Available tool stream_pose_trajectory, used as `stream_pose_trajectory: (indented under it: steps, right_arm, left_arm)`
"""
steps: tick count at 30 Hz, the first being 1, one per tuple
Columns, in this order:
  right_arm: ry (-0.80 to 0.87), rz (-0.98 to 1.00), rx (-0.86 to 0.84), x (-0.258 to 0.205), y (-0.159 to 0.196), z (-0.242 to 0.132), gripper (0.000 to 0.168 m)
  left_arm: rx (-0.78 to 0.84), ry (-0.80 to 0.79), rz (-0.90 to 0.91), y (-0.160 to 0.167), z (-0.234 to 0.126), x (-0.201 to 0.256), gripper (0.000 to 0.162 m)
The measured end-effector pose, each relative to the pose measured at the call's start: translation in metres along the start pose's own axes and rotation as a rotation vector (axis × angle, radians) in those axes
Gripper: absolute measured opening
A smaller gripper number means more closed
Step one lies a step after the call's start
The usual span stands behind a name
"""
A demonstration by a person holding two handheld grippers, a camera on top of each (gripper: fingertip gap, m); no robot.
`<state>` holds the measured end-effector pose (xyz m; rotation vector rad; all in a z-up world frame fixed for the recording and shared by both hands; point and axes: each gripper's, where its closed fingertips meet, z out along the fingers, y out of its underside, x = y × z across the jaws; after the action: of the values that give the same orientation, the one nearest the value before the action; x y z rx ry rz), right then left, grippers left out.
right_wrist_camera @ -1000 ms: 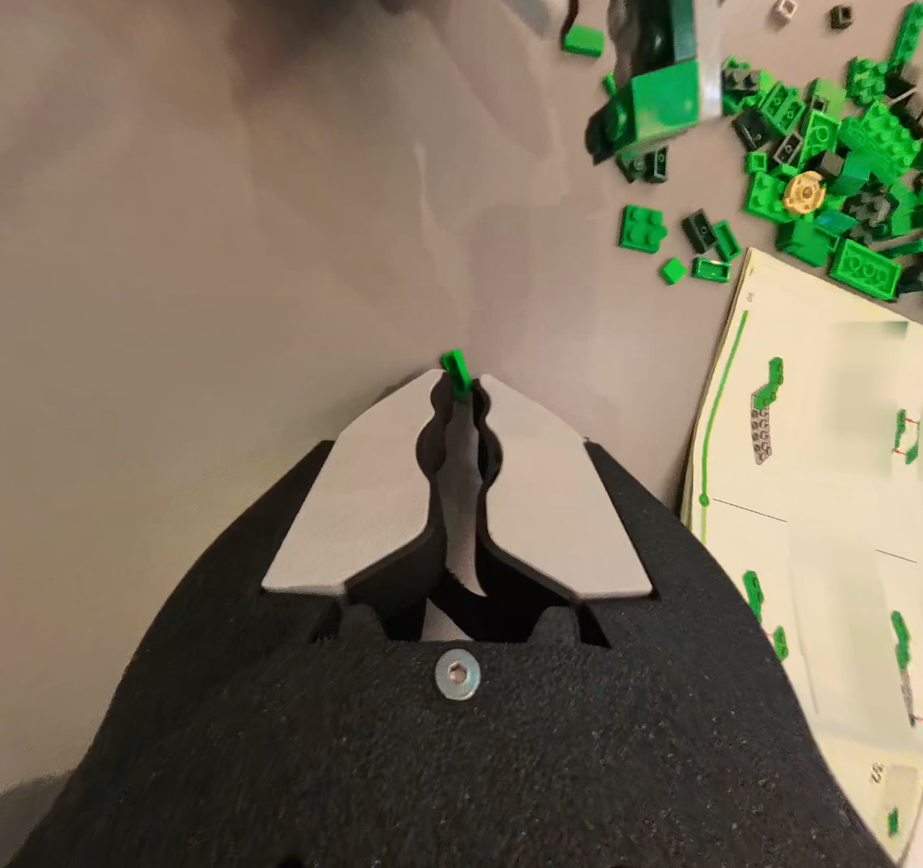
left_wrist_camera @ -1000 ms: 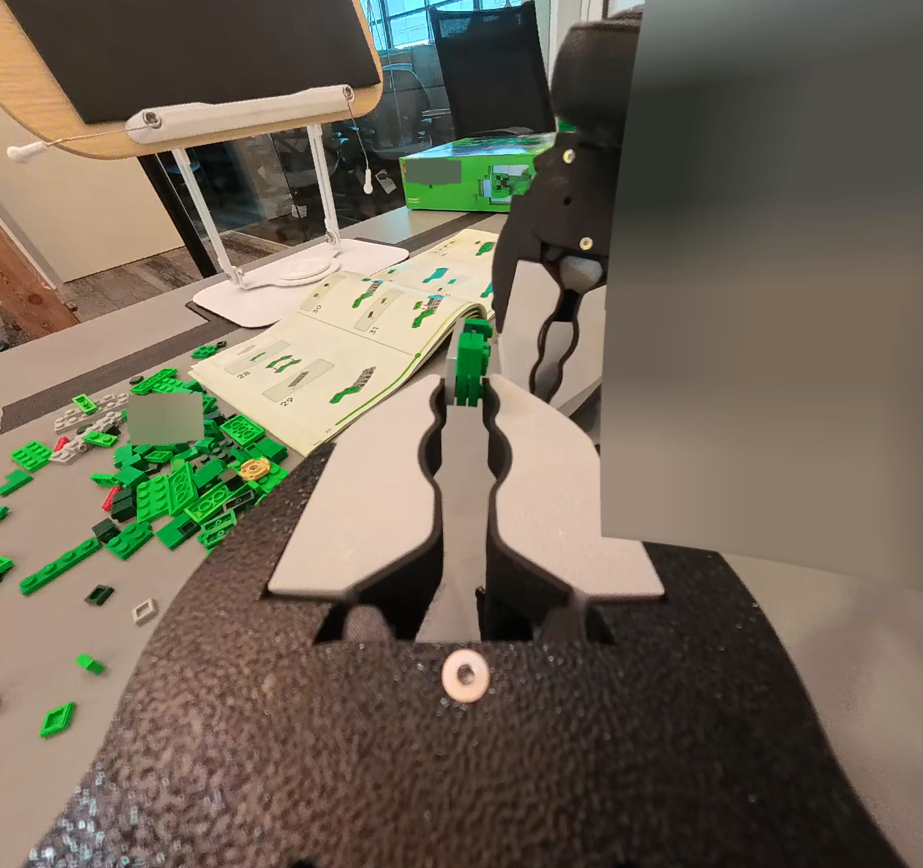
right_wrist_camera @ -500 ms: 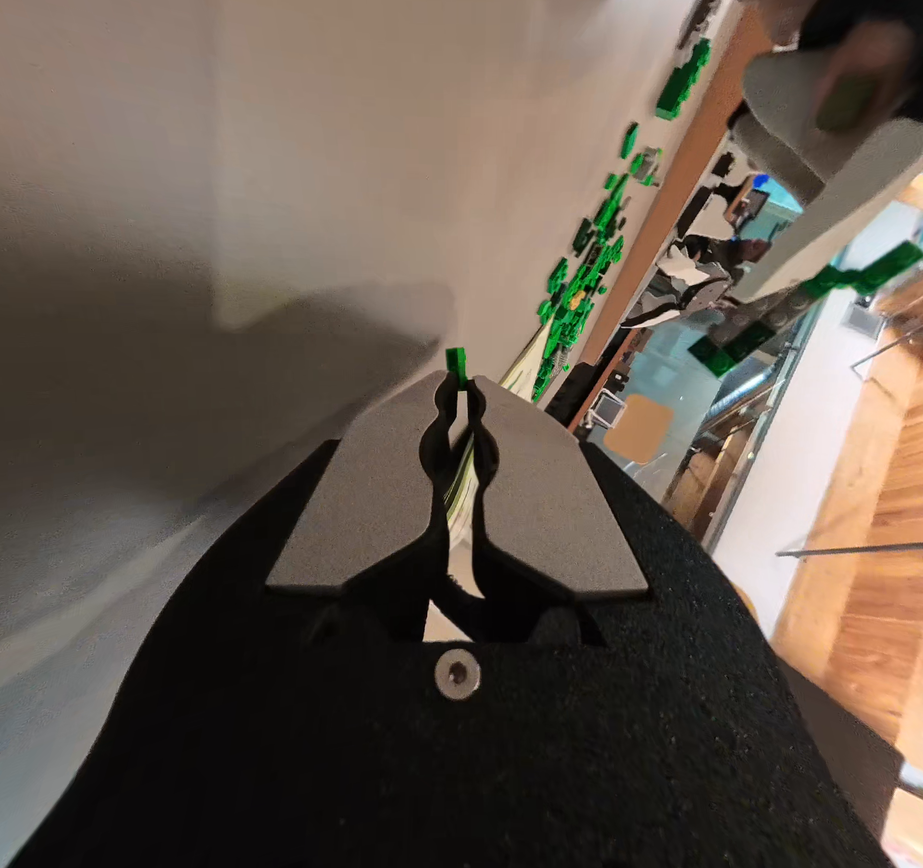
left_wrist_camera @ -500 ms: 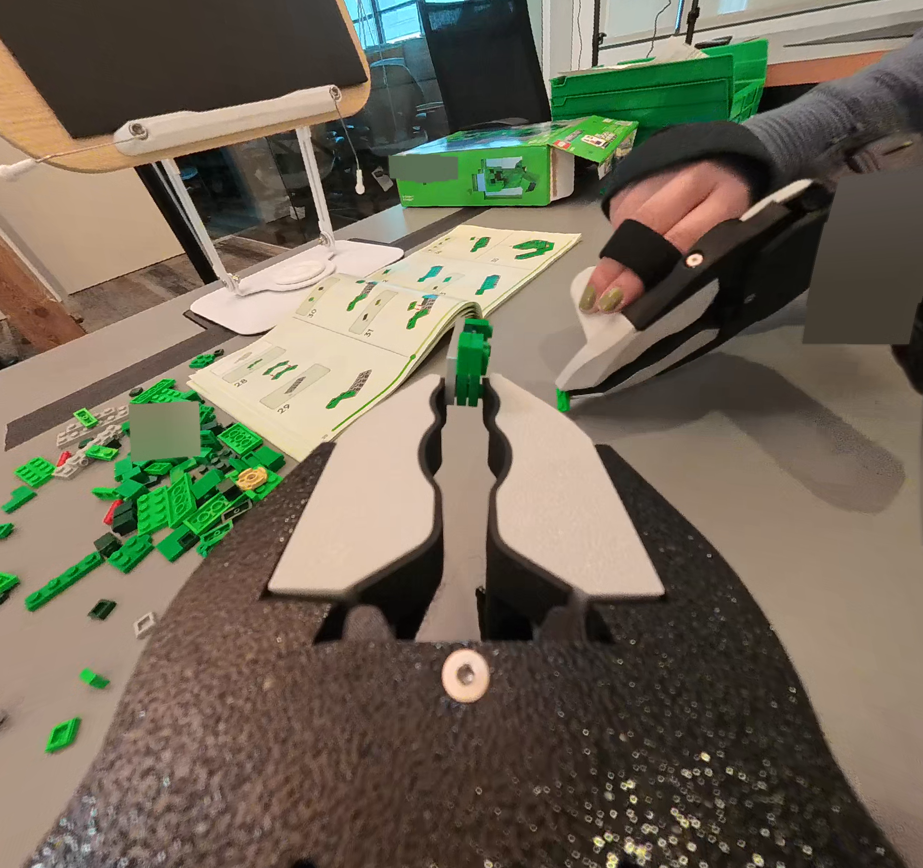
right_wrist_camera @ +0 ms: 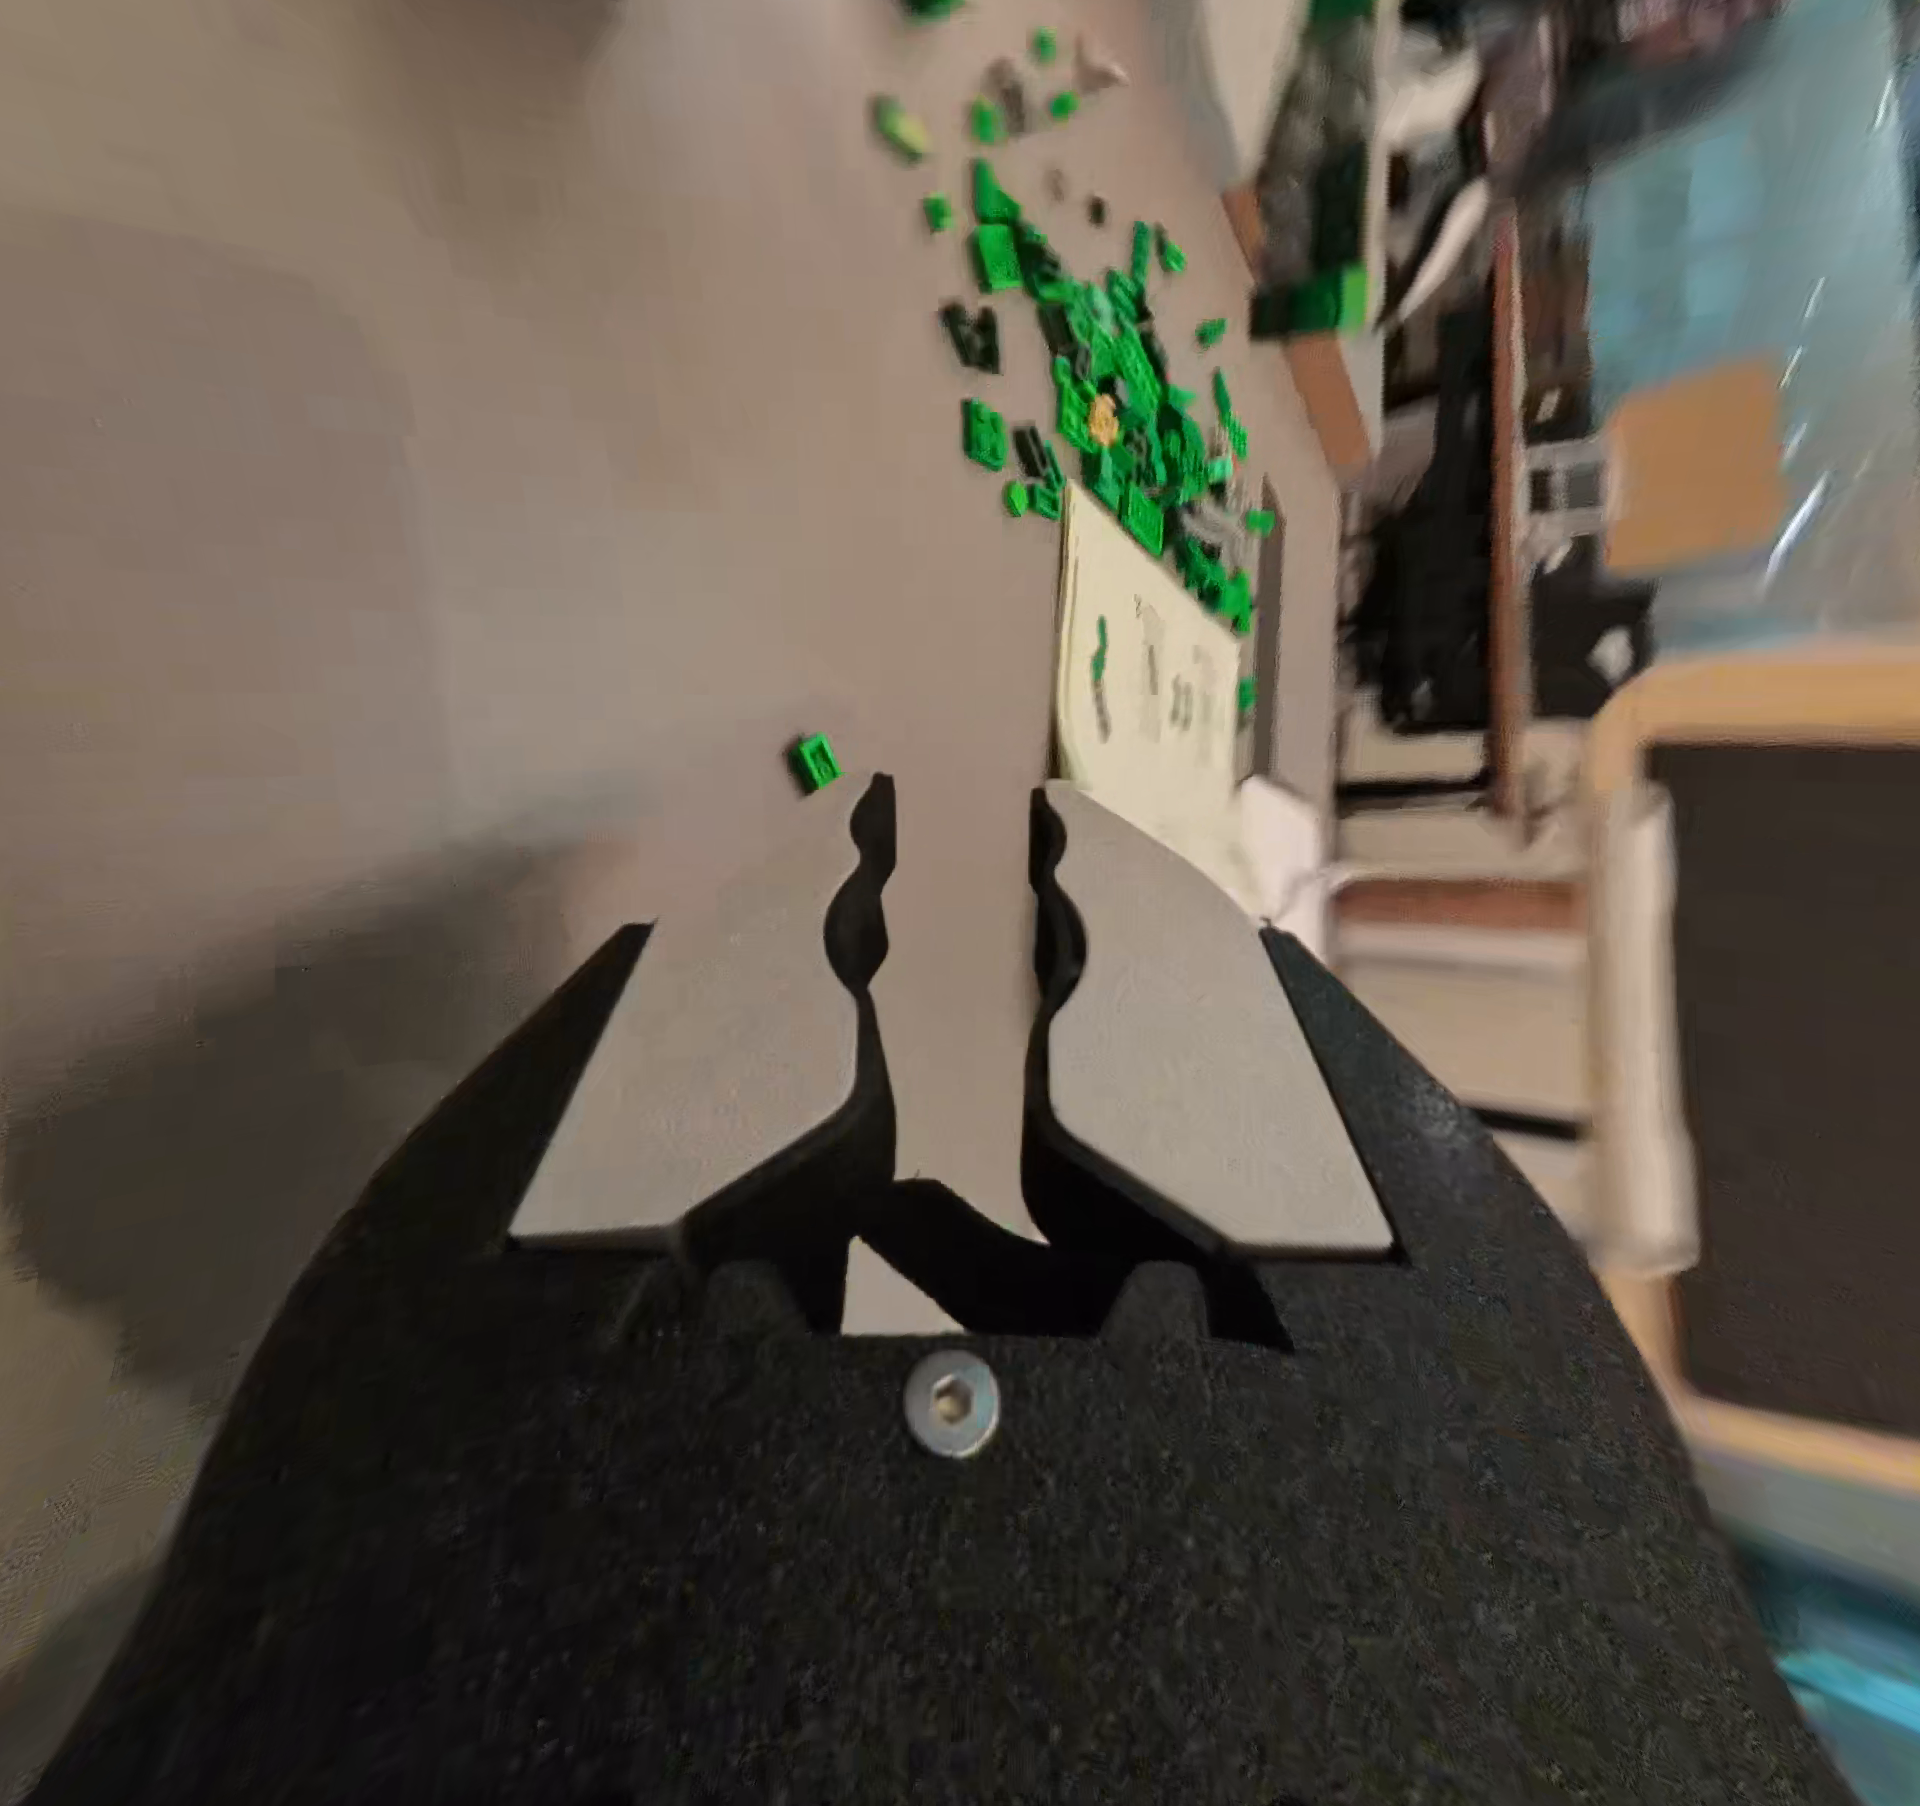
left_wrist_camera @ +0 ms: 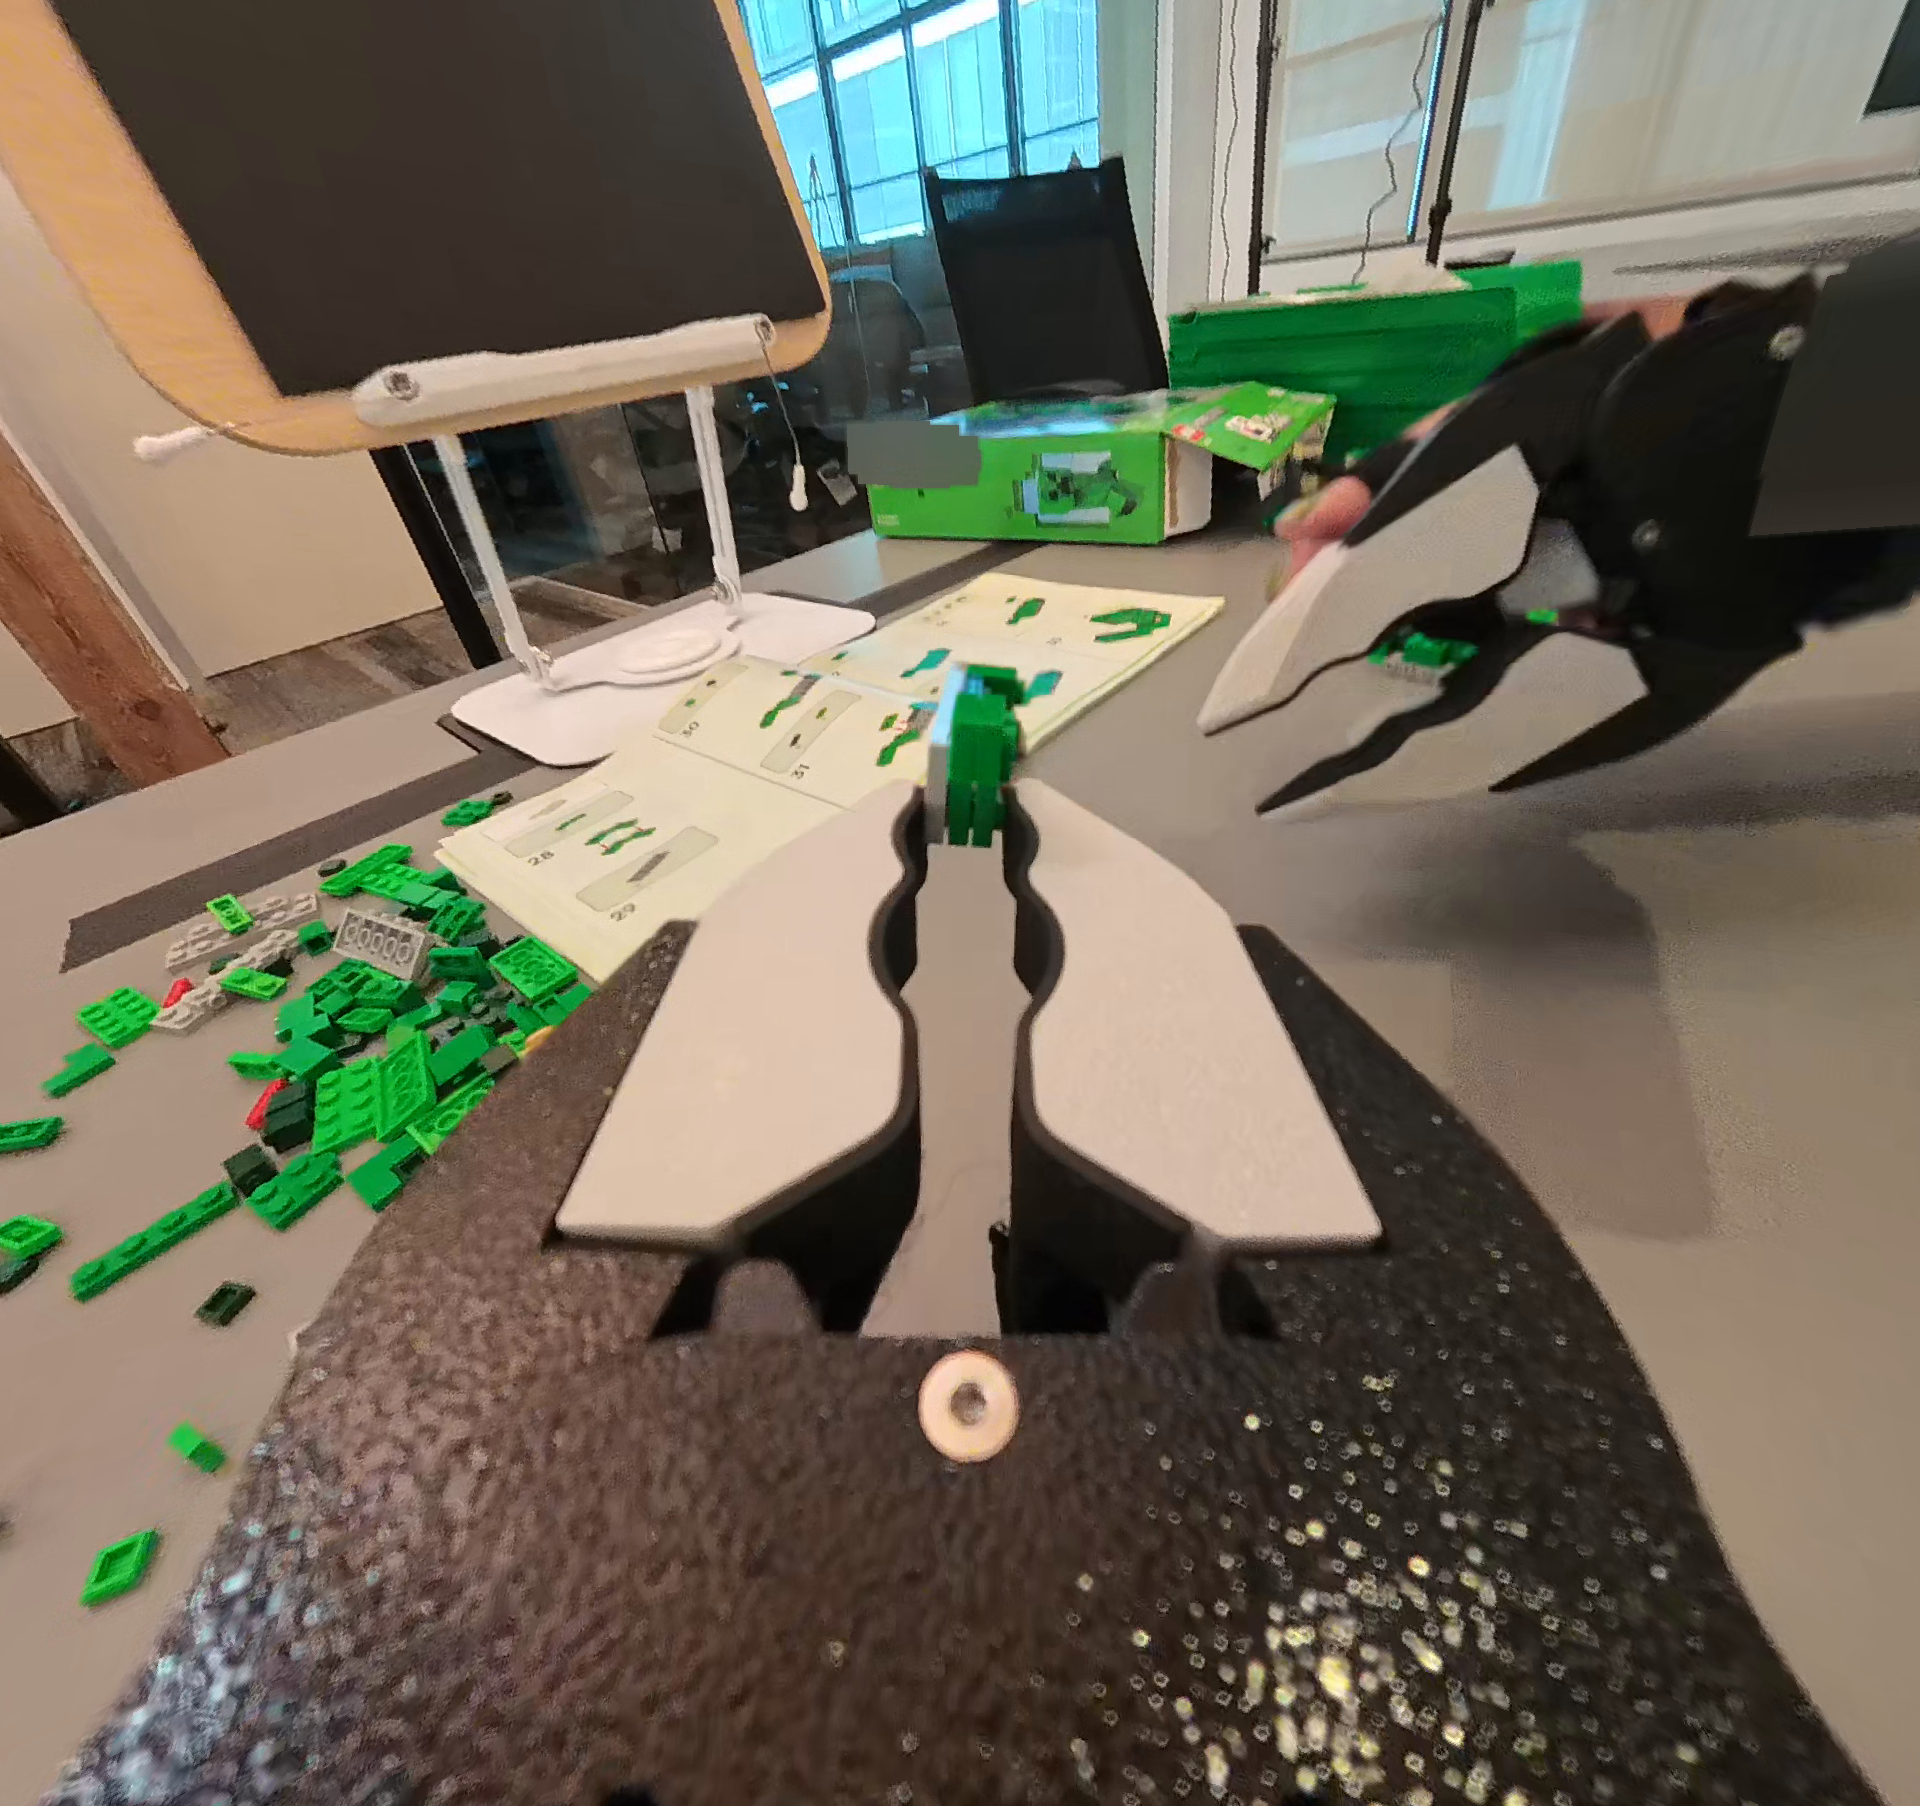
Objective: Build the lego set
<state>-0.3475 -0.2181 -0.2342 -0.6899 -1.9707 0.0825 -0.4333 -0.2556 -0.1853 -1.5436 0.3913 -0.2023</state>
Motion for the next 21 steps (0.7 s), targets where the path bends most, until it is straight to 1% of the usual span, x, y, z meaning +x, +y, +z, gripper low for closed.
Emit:
stream_pose_trajectory:
  steps: [2,4,7,9,12,14,18,21]
  right_arm:
    - [0.033,0.253,0.017,0.000,0.001,0.004,0.024]
    - [0.103,0.444,0.070,0.006,0.000,0.007,0.022]
    - [0.197,0.708,0.167,0.016,0.002,0.009,0.021]
    - [0.252,0.715,0.173,0.026,0.003,0.005,0.023]
    - [0.352,0.697,0.236,0.038,0.004,-0.007,0.020]
    - [0.349,0.688,0.237,0.036,0.005,-0.007,0.016]
    - [0.355,0.670,0.272,0.036,0.000,-0.007,0.015]
    - [0.321,0.677,0.280,0.032,-0.003,-0.002,0.014]
  left_arm:
    - [0.035,-0.015,-0.011,-0.004,0.000,0.000,0.013]
    - [0.054,-0.039,0.001,-0.005,0.000,0.000,0.013]
    - [0.052,-0.092,0.070,-0.005,-0.001,0.000,0.013]
    - [0.067,-0.164,0.118,-0.009,-0.004,-0.003,0.013]
    - [0.078,-0.250,0.132,-0.012,-0.010,-0.007,0.013]
    - [0.073,-0.302,0.153,-0.012,-0.013,-0.008,0.013]
    - [0.031,-0.388,0.215,-0.010,-0.017,-0.012,0.013]
    - [0.013,-0.444,0.233,-0.009,-0.021,-0.017,0.013]
